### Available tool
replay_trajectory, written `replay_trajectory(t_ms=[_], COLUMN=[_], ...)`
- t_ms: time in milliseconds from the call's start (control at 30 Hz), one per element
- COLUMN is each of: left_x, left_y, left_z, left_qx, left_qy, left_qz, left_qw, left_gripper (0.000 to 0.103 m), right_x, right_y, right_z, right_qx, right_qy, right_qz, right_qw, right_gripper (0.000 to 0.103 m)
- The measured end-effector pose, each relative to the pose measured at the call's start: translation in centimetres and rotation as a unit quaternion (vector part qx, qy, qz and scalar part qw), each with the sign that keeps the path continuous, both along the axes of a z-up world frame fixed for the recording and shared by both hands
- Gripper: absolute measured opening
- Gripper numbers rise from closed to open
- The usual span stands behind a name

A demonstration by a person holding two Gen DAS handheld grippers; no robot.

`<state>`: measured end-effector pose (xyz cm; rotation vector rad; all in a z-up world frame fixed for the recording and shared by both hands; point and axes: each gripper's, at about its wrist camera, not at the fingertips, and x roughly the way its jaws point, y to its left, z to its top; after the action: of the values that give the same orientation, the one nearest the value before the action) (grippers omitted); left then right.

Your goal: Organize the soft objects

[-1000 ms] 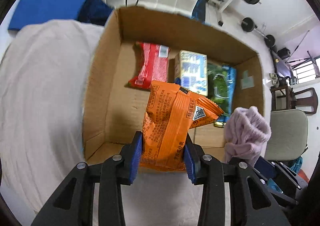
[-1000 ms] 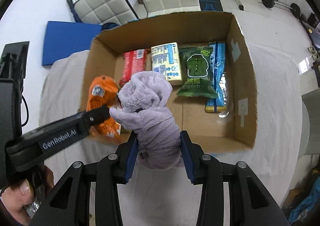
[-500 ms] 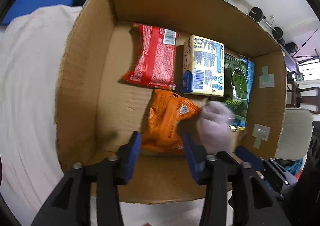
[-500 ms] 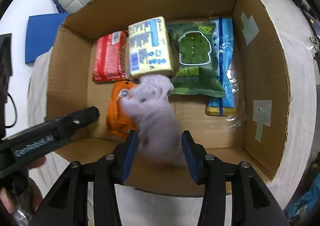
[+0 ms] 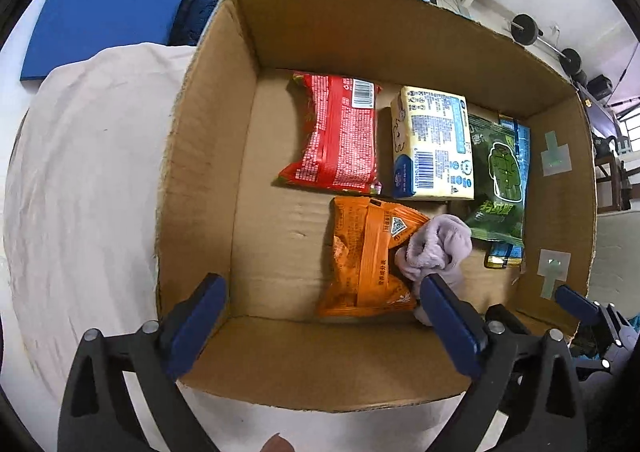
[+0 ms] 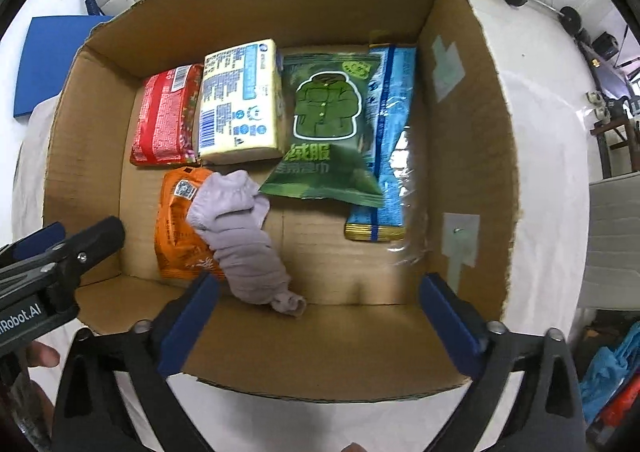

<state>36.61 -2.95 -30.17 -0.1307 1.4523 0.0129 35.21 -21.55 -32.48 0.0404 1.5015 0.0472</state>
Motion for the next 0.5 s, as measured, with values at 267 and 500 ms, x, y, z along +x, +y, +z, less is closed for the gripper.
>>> replay_trajectory(t_ms=[267, 500], left_x=[-1.4, -3.5], left_y=[-0.1, -0.5], left_z=[2.1, 6.2], left_qx=[0.010, 0.021], left_qy=[-0.023, -0.063], left_qz=[0.000, -0.005], left_qw=[0.9997, 0.9977], left_gripper=[0.099, 0.099], right_x=[-0.4, -2.0], right_y=[-0.7, -1.0], right_z=[0.9, 4.0], right_qx=[-0.013, -0.006], right_qy=[-0.005, -0.029], right_qz=[-0.002, -0.002], right_qw=[1.000, 1.000], right_gripper=[0.103, 0.103])
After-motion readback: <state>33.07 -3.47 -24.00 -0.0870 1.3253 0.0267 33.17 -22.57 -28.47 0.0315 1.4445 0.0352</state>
